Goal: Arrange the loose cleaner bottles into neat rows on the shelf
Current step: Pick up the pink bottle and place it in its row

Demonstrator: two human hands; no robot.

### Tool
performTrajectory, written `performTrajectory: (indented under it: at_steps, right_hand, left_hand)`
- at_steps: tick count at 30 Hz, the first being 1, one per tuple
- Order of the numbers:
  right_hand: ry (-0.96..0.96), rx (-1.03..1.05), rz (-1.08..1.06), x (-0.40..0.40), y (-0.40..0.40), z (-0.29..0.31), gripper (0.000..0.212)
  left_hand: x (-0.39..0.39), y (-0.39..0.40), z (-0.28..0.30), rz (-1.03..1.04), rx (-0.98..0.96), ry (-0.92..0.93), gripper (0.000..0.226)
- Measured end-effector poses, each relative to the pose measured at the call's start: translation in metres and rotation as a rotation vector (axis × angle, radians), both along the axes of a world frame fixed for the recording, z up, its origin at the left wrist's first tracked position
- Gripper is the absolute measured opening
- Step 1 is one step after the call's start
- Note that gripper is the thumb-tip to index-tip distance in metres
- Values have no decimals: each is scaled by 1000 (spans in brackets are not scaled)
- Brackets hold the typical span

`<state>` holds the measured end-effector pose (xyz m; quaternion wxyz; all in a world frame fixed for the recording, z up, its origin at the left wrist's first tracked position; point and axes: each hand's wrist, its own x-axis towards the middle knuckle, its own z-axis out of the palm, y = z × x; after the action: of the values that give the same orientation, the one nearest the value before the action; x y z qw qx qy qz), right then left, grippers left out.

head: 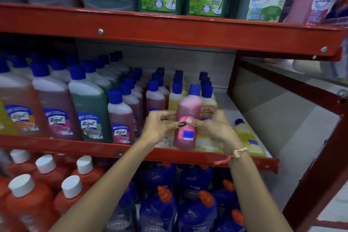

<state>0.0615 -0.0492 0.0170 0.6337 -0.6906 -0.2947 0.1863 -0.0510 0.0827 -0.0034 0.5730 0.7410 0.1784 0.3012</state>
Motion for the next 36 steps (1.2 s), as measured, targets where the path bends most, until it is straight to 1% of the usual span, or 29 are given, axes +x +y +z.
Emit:
performTrajectory:
  at_steps: [3, 8, 14, 16, 20, 22, 26, 29, 31, 33, 36]
  right_hand:
    - [-55, 35, -11, -14, 30, -12, 62]
    - [-141, 100, -11, -25, 58, -26, 55]
    - [-238, 109, 10, -29, 59, -35, 53]
    - [-258, 123, -21, -30, 57, -38, 51]
    - [-223, 164, -138, -41, 55, -48, 39]
    - [-222, 145, -139, -46, 56, -53, 37]
    - [-251, 54, -81, -51, 61, -53, 37]
    - [-286, 38, -81, -52, 65, -52, 40]
    - [-246, 70, -74, -50, 66, -52, 44]
    - [-160, 114, -37, -48, 67, -51, 50]
    - [-120, 141, -11, -46, 72, -50, 48]
  left_hand:
    - [-15, 13, -10, 116, -2, -53, 50]
    - [-20, 17, -21, 264, 8, -88, 55]
    - [-24, 15, -31, 302, 33, -77, 54]
    - [-28, 11, -34, 299, 26, -79, 52]
    - [-35, 5, -41, 317, -33, -102, 45]
    - [-39, 5, -43, 338, -66, -103, 46]
    - [-45, 2, -43, 307, -112, -108, 41]
    - [-50, -2, -46, 296, -129, -110, 44]
    - [-53, -5, -48, 301, -116, -82, 41]
    - [-54, -6, -50, 314, -118, -65, 40]
    - [-54, -11, -49, 319, -120, -56, 45]
